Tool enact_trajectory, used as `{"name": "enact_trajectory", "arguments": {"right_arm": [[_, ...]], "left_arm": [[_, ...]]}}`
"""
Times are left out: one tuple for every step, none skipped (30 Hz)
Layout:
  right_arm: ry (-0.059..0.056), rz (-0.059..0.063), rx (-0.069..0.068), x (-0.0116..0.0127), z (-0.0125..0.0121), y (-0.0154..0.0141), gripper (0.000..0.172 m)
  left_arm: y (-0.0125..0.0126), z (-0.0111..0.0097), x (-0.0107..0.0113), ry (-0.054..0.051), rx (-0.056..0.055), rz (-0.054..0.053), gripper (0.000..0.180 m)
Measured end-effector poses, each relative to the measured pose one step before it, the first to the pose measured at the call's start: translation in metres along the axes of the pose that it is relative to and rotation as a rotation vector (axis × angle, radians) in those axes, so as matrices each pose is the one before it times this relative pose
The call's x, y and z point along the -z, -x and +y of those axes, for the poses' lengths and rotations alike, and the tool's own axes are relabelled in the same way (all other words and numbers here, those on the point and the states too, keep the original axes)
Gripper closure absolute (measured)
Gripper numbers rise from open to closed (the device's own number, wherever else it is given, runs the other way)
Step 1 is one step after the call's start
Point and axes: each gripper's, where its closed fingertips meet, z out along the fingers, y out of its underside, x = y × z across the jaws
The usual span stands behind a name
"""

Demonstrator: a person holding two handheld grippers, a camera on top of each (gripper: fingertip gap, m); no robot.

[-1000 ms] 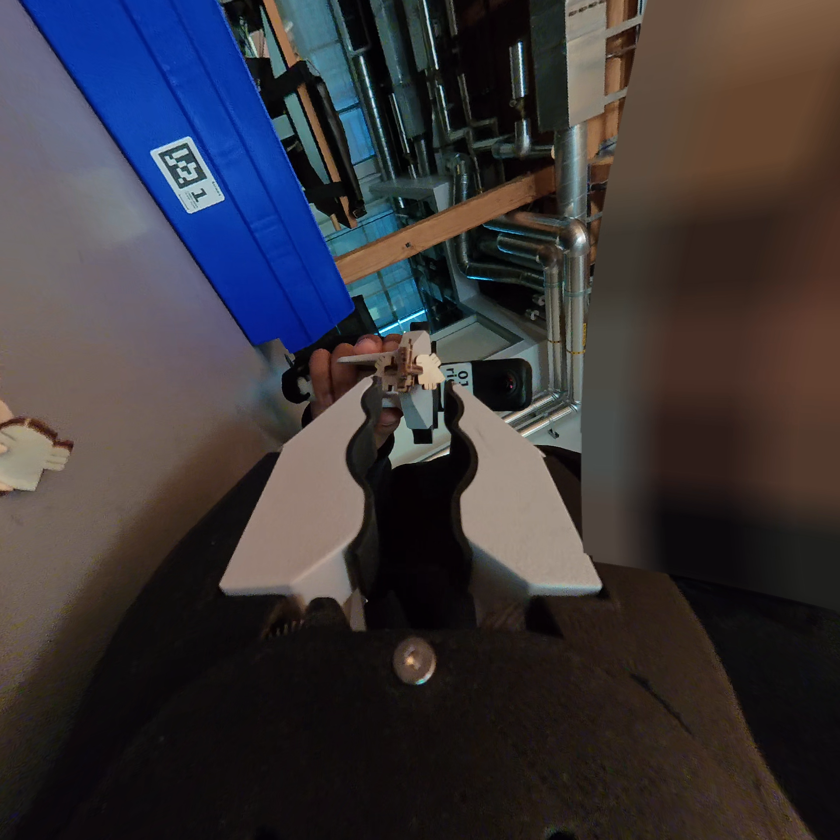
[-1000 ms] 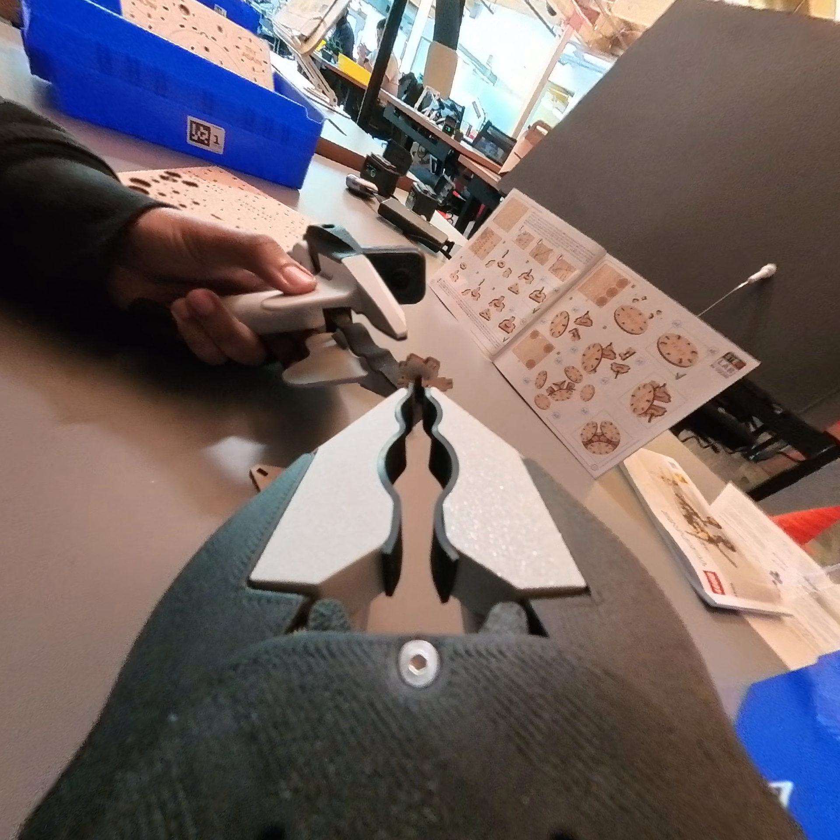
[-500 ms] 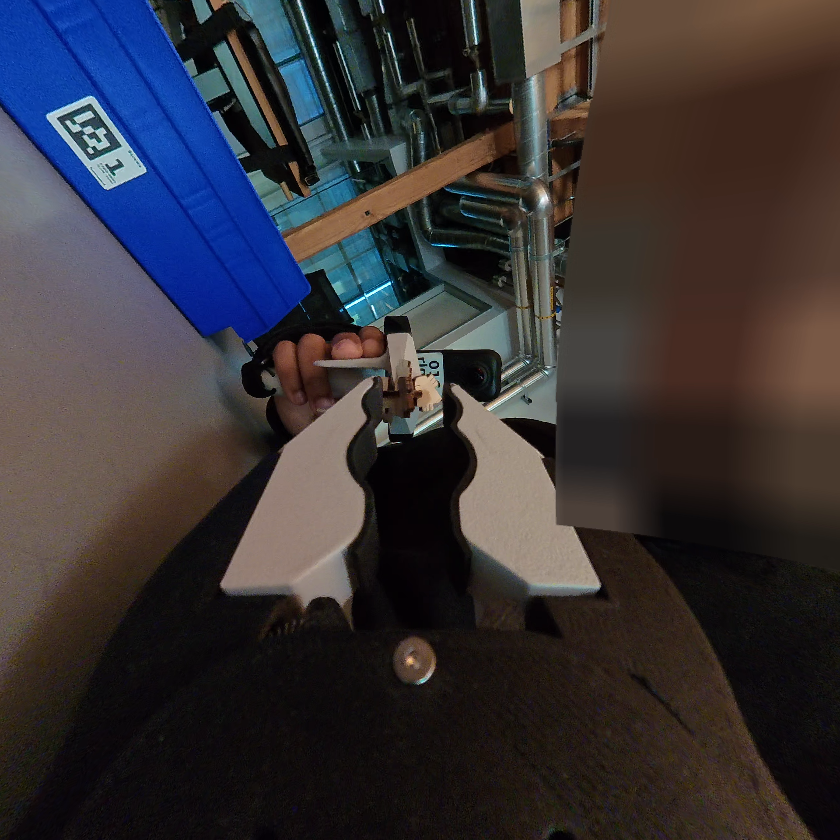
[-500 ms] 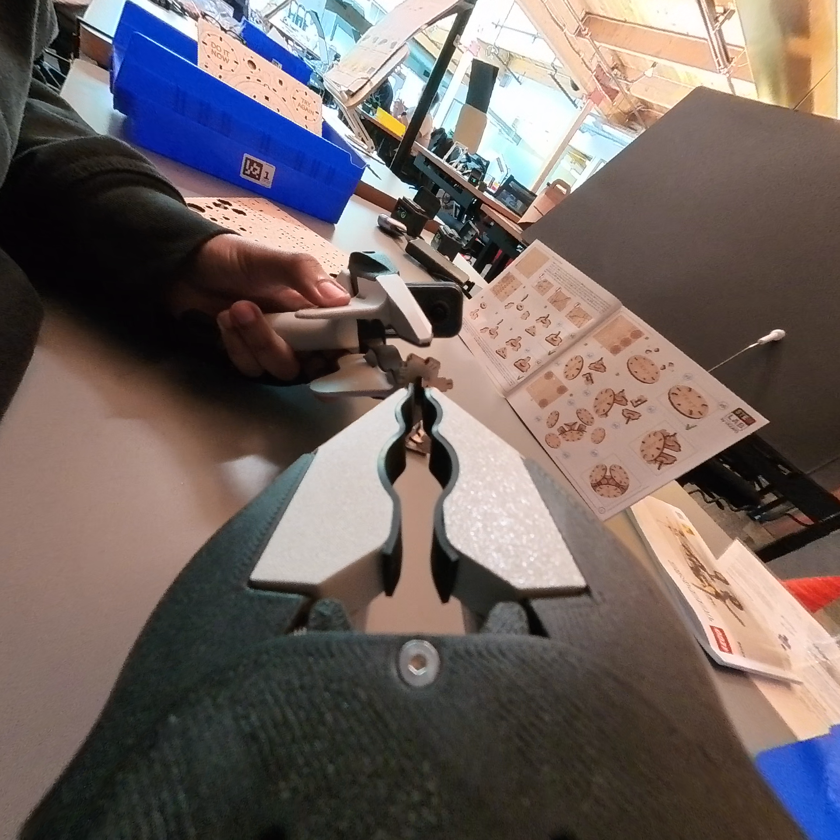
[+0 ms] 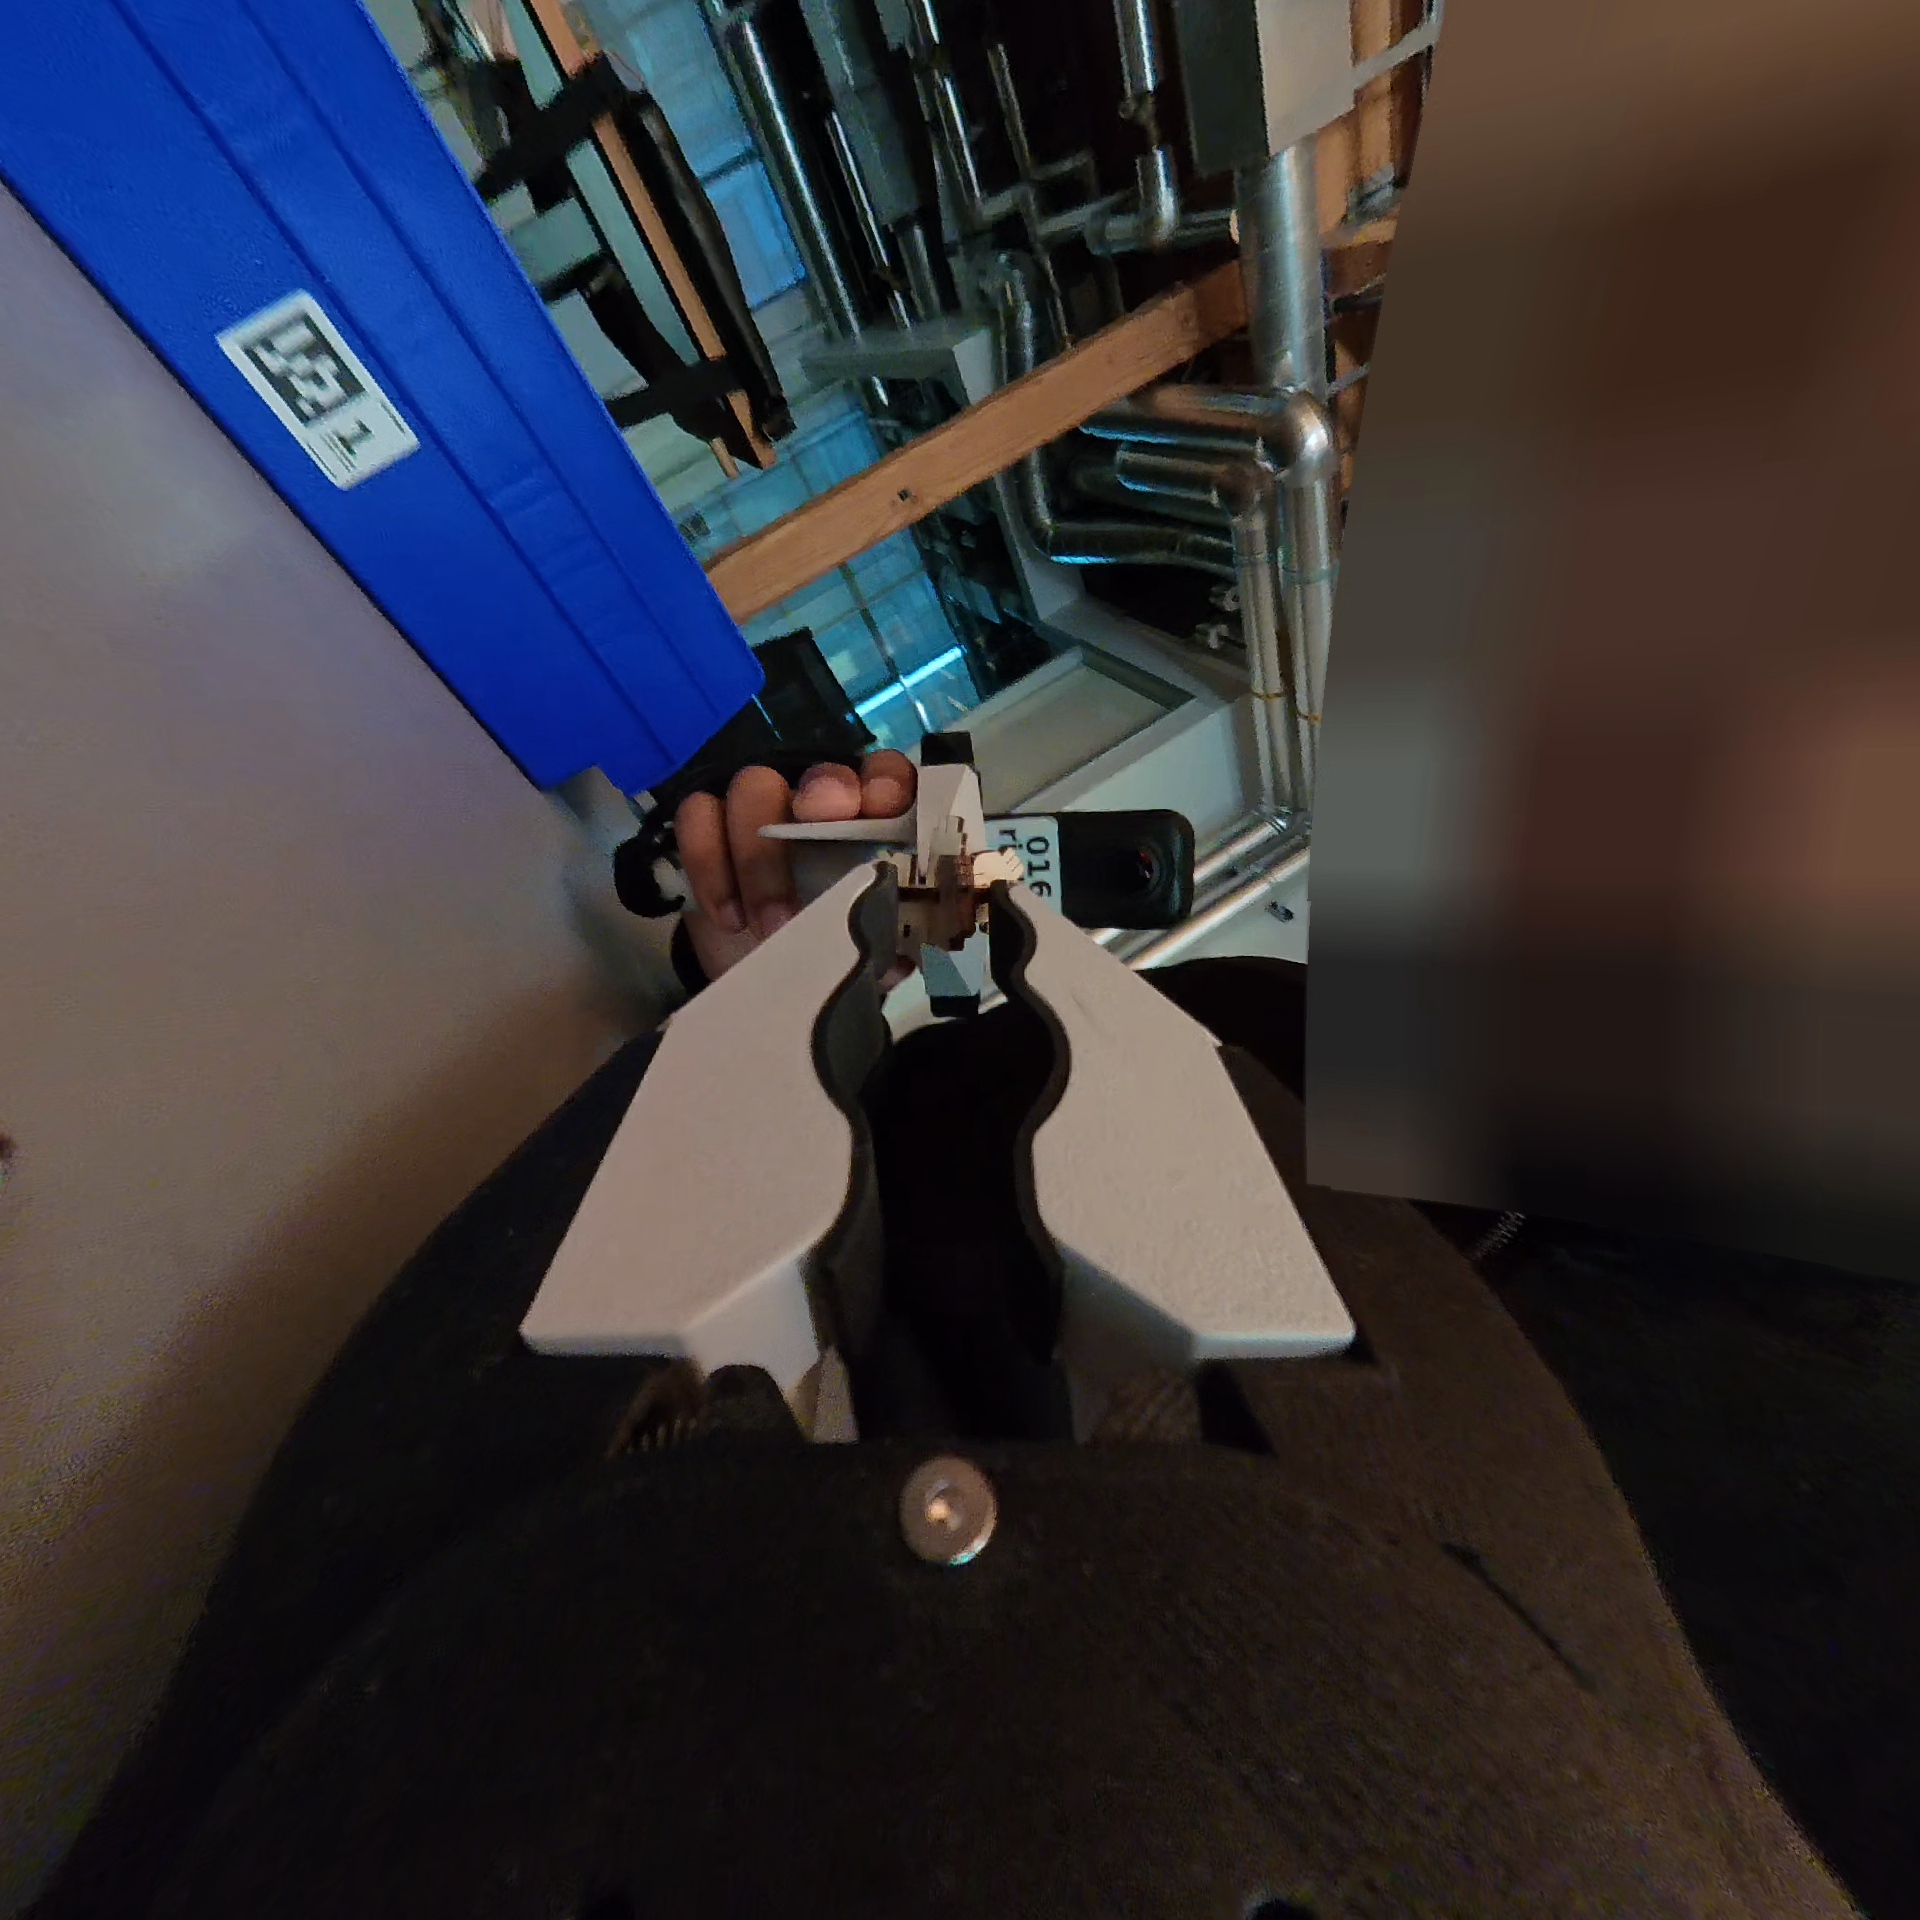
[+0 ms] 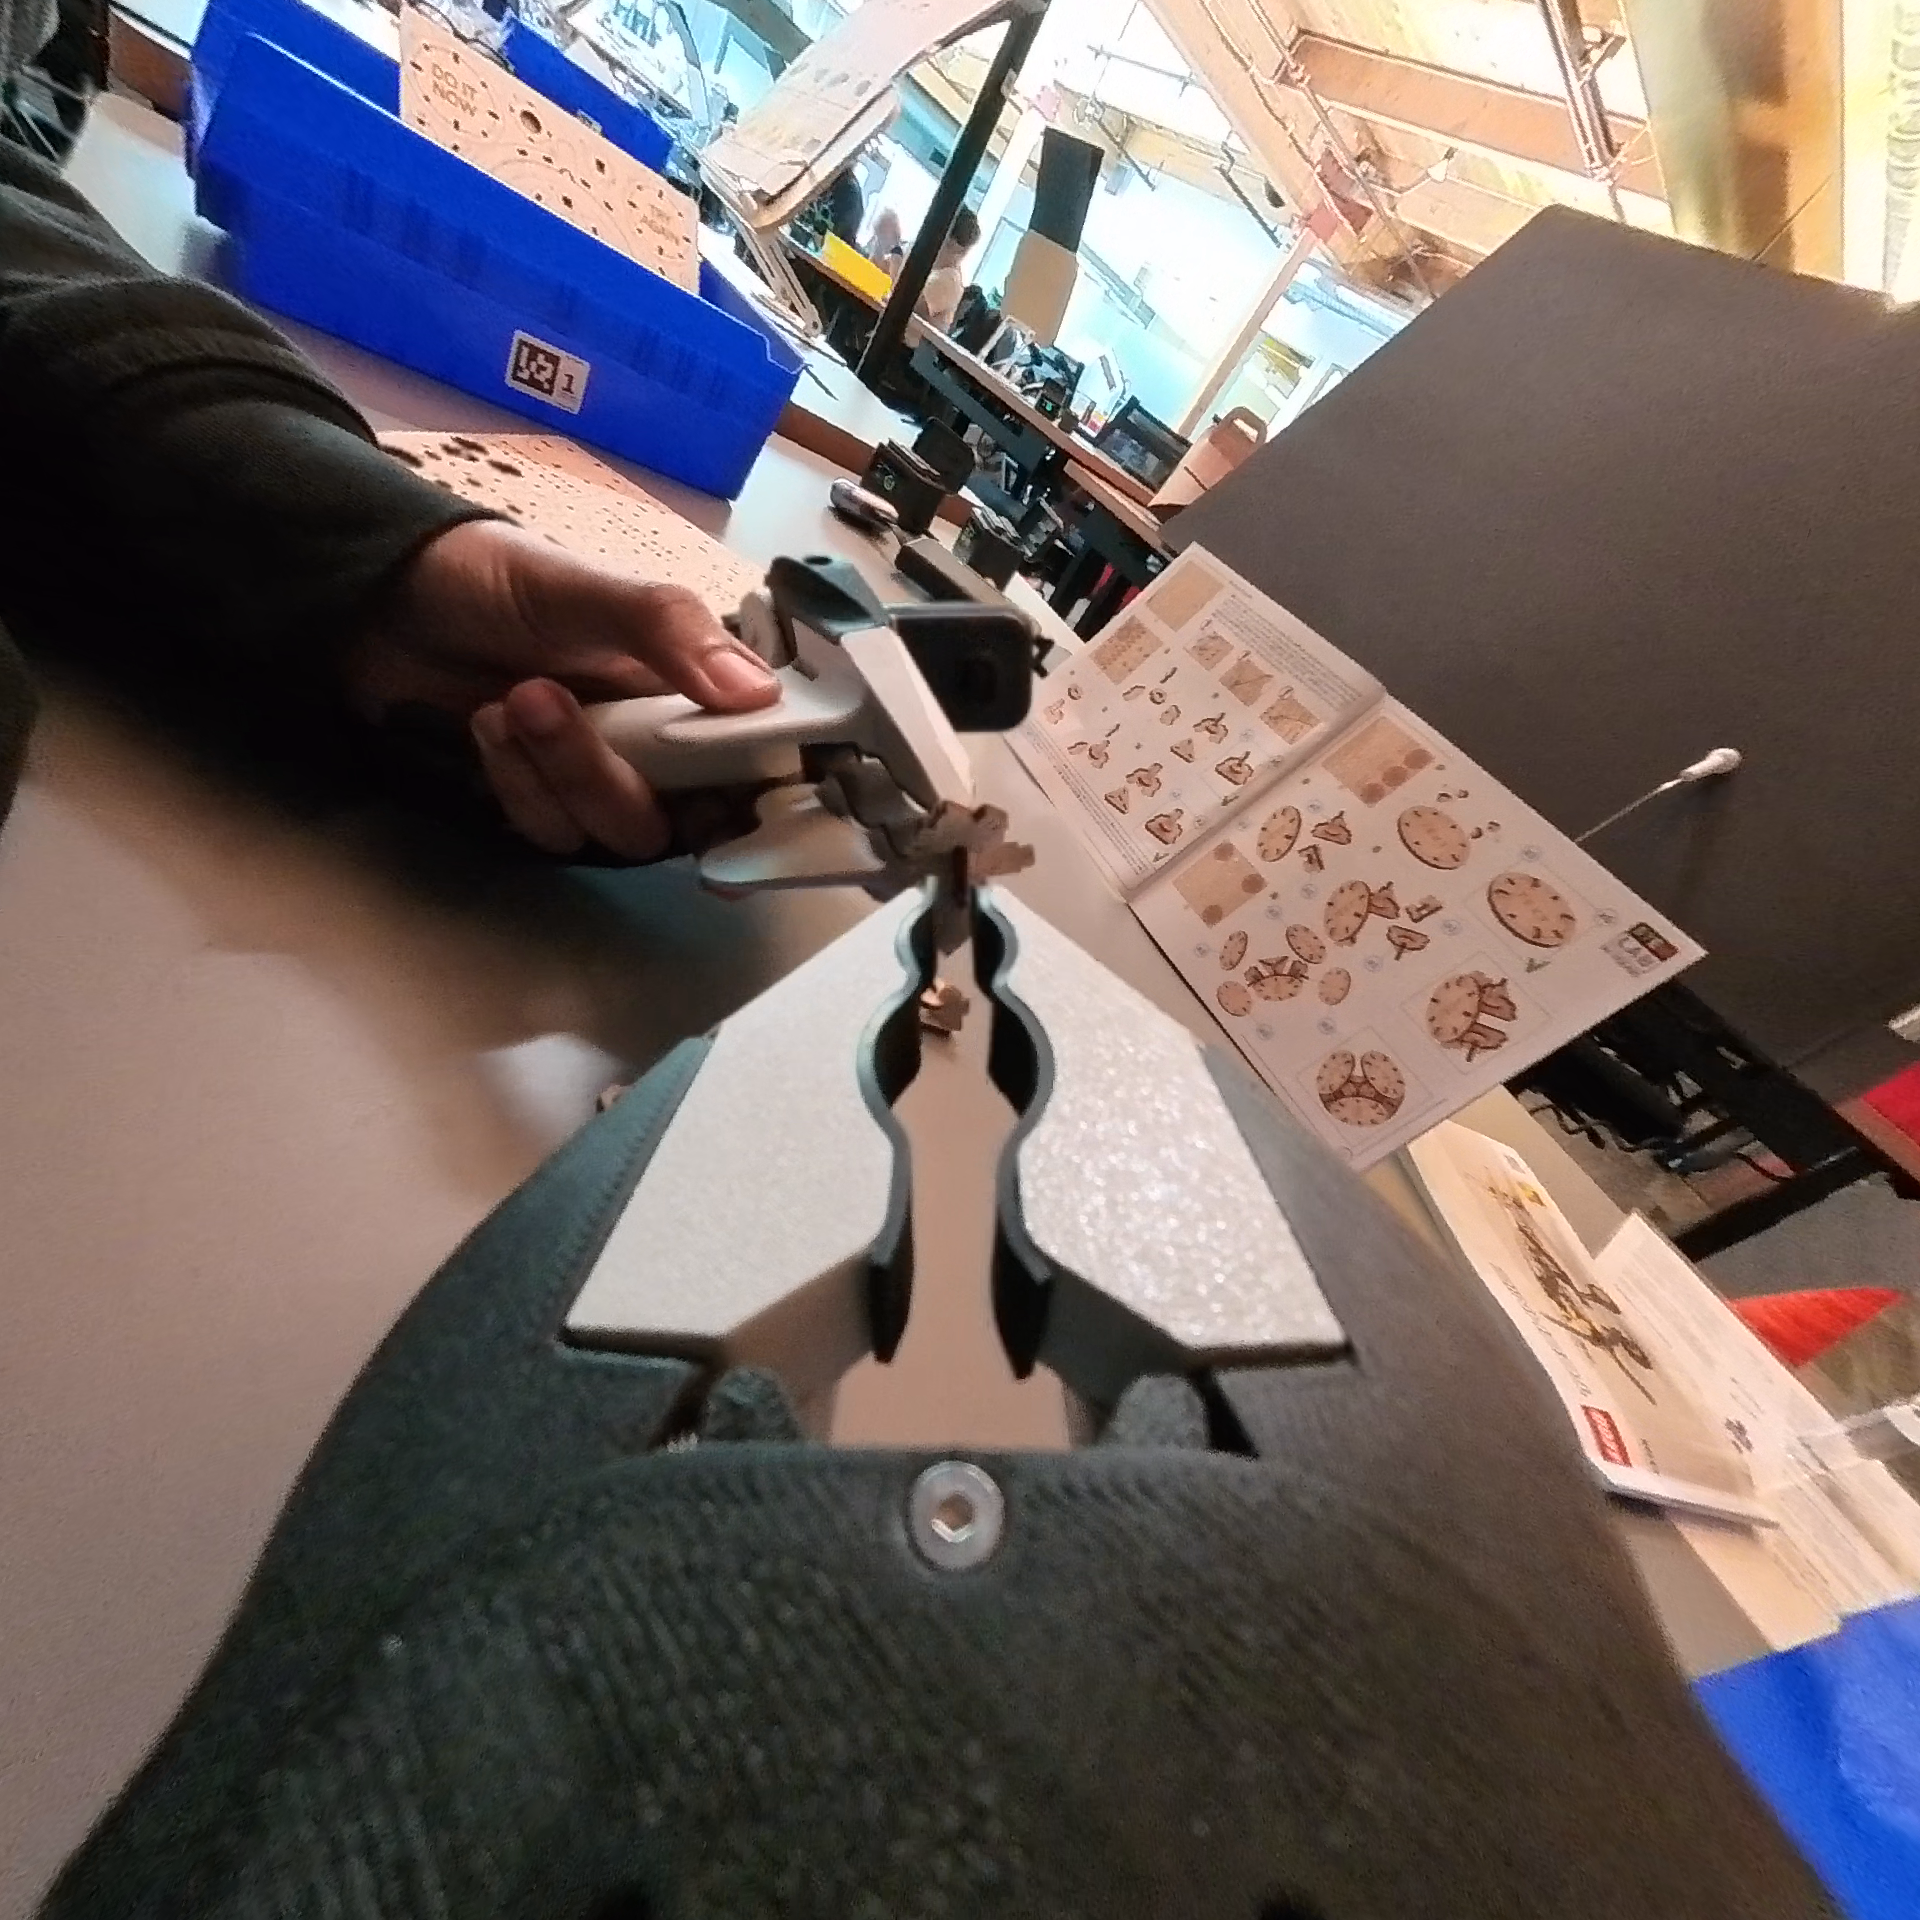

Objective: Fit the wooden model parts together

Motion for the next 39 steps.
{"name": "enact_trajectory", "arguments": {"right_arm": [[-0.0041, 0.0051, -0.0119, 0.00041, 0.00015, -0.00157, 0.164], [-0.0102, -0.0016, -0.0275, 0.00087, -0.00084, -0.00153, 0.161], [-0.0143, -0.0103, -0.0403, 0.00121, -0.00159, -0.00124, 0.16], [-0.0167, -0.0132, -0.0492, 0.00138, -0.00195, -0.0014, 0.16], [-0.0185, -0.012, -0.0509, 0.00152, -0.00227, -0.00191, 0.157], [-0.0181, -0.0128, -0.0437, 0.00165, -0.00242, -0.00156, 0.154], [-0.0151, -0.0116, -0.0317, 0.00146, -0.002, -0.00084, 0.153], [-0.0103, -0.0074, -0.0189, 0.00107, -0.00106, -0.00046, 0.15], [-0.002, -0.0066, -0.008, 0.00028, 0.00024, 0.0003, 0.148], [0.0075, -0.007, -0.0004, -0.0002, 0.00168, 0.00096, 0.148], [0.0137, -0.0077, 0.0038, -0.00081, 0.00261, 0.00124, 0.147], [0.0153, -0.0112, 0.0035, -0.0011, 0.00294, 0.00193, 0.147], [0.0148, -0.0145, -0.0004, -0.00138, 0.00299, 0.00241, 0.147], [0.015, -0.0169, -0.0028, -0.0015, 0.00282, 0.00263, 0.147], [0.0167, -0.0133, -0.0009, -0.00159, 0.00308, 0.00209, 0.147], [0.0181, -0.0072, 0.0034, -0.00118, 0.00327, 0.00129, 0.147], [0.0147, -0.0045, 0.0073, -0.001, 0.00258, 0.00105, 0.147], [0.0098, -0.0027, 0.009, -0.00059, 0.00158, 0.00095, 0.148], [0.0064, 0.0007, 0.009, -0.00039, 0.00084, 0.00047, 0.15], [0.0028, 0.0015, 0.0093, -0.0001, 0.0001, 0.00034, 0.153], [0.0005, 0.006, 0.0089, 0.00025, -0.00025, -0.00032, 0.157], [0.0012, 0.0093, 0.0087, 0.00038, -0.00005, -0.00107, 0.16], [0.001, 0.0056, 0.0079, 0.00035, 0.00004, -0.00056, 0.161], [0.0009, 0.0022, 0.0044, 0.00001, 0.00006, -0.00011, 0.161], [0.0031, 0.0021, 0.0038, -0.00015, 0.00043, -0.0001, 0.161], [0.0049, 0.0015, 0.0059, -0.00031, 0.00072, 0.00021, 0.159], [0.0055, 0.0029, 0.0066, -0.00035, 0.00075, 0.00006, 0.158], [0.0049, 0.0042, 0.0074, -0.00028, 0.00064, -0.00008, 0.157], [0.0035, 0.0049, 0.0079, -0.00018, 0.00047, -0.00023, 0.156], [0.004, 0.0068, 0.0081, -0.00001, 0.00042, -0.00045, 0.158], [0.0048, 0.008, 0.0085, 0.00001, 0.00068, -0.0008, 0.16], [0.0024, 0.0046, 0.0078, 0.00015, 0.00032, -0.00033, 0.16], [0.0017, 0.0032, 0.005, -0.00001, 0.00016, -0.00015, 0.16], [0.0028, 0.0031, 0.0043, -0.0001, 0.00019, -0.00011, 0.16], [0.0048, 0.0046, 0.0078, -0.00022, 0.00037, -0.00022, 0.16], [0.0071, 0.0072, 0.0131, -0.00028, 0.00072, -0.00014, 0.16], [0.0093, 0.0103, 0.0175, -0.00038, 0.00067, -0.0003, 0.161], [0.0089, 0.0134, 0.0208, -0.00027, 0.00036, -0.00051, 0.161], [0.0079, 0.0152, 0.0208, -0.0003, -0.00008, -0.00053, 0.161]], "left_arm": [[0.00069, -0.00405, 0.00298, -0.0198, -0.0161, -0.0159, 0.165], [0.00142, -0.00475, 0.00352, -0.0224, -0.0198, -0.0223, 0.165], [0.00191, -0.00417, 0.00339, -0.0181, -0.0263, -0.0294, 0.165], [0.00252, -0.00327, 0.00286, -0.0112, -0.0342, -0.0381, 0.165], [0.00312, -0.0013, 0.00191, 0.003, -0.0404, -0.0446, 0.166], [0.00295, 0.00096, 0.00044, 0.0203, -0.0408, -0.0433, 0.166], [0.00175, 0.00211, -0.00047, 0.0273, -0.0383, -0.0348, 0.166], [0.00022, 0.00225, -0.00115, 0.0257, -0.0346, -0.0252, 0.166], [0.00043, 0.00198, -0.00118, 0.0212, -0.031, -0.0243, 0.166], [0.00069, 0.00219, -0.00115, 0.0204, -0.0275, -0.0228, 0.166], [0.00047, 0.0024, -0.00103, 0.0217, -0.024, -0.0177, 0.166], [0.00069, 0.00233, -0.00092, 0.0201, -0.0195, -0.0169, 0.166], [0.00035, 0.00259, -0.00099, 0.0215, -0.016, -0.0106, 0.166], [-0.00055, 0.00244, -0.00106, 0.0206, -0.01, -0.0027, 0.166], [-0.00045, 0.00135, -0.00076, 0.0121, -0.0046, -0.0009, 0.166], [-0.0007, 0.0009, -0.00063, 0.0069, -0.003, 0.0024, 0.166], [-0.00095, 0.00094, -0.00061, 0.0068, -0.0001, 0.0053, 0.166], [-0.00059, 0.00062, -0.00036, 0.0039, 0.0021, 0.0044, 0.166], [-0.00031, 0.00047, -0.00027, 0.0025, 0.0021, 0.0031, 0.166], [0.00016, 0.00047, -0.00019, 0.0026, 0.0028, 0.0005, 0.166], [-0.00003, 0.00041, -0.00025, 0.0012, 0.0017, 0.0015, 0.166], [-0.00032, 0.00007, -0.00016, -0.0001, 0.0024, 0.0034, 0.166], [0.00012, 0.00027, -0.00032, 0.0002, 0.0025, 0.0, 0.166], [0.00028, 0.00023, -0.00021, 0.0, 0.001, -0.0012, 0.166], [0.00049, 0.0, -0.00004, -0.0014, 0.002, -0.0019, 0.166], [0.00072, 0.00019, -0.00016, -0.0002, 0.0015, -0.0035, 0.166], [0.00064, 0.00047, -0.00022, 0.0007, 0.0032, -0.0019, 0.166], [0.00041, 0.00039, -0.00029, 0.0002, 0.0048, -0.0001, 0.166], [0.00034, 0.00028, -0.00032, -0.0015, 0.0056, 0.0012, 0.166], [0.00019, 0.00022, -0.00024, -0.0024, 0.0051, 0.0012, 0.166], [0.00032, 0.00034, -0.00032, -0.0006, 0.0045, 0.0003, 0.166], [0.00008, 0.00052, -0.00045, 0.0, 0.0043, 0.0014, 0.166], [0.00011, -0.00008, -0.00016, -0.0038, 0.0063, 0.002, 0.166], [0.00021, -0.00017, -0.00003, -0.0041, 0.008, 0.0026, 0.166], [0.0005, -0.00008, 0.00007, -0.0037, 0.009, 0.0018, 0.166], [0.00075, -0.00013, 0.00009, -0.0048, 0.0099, 0.0007, 0.166], [0.00093, -0.00014, 0.00002, -0.0057, 0.0119, -0.0005, 0.166], [0.00074, -0.00038, 0.00008, -0.0093, 0.0142, 0.0019, 0.166], [0.00037, -0.0007, 0.0, -0.0127, 0.019, 0.0067, 0.166]]}}
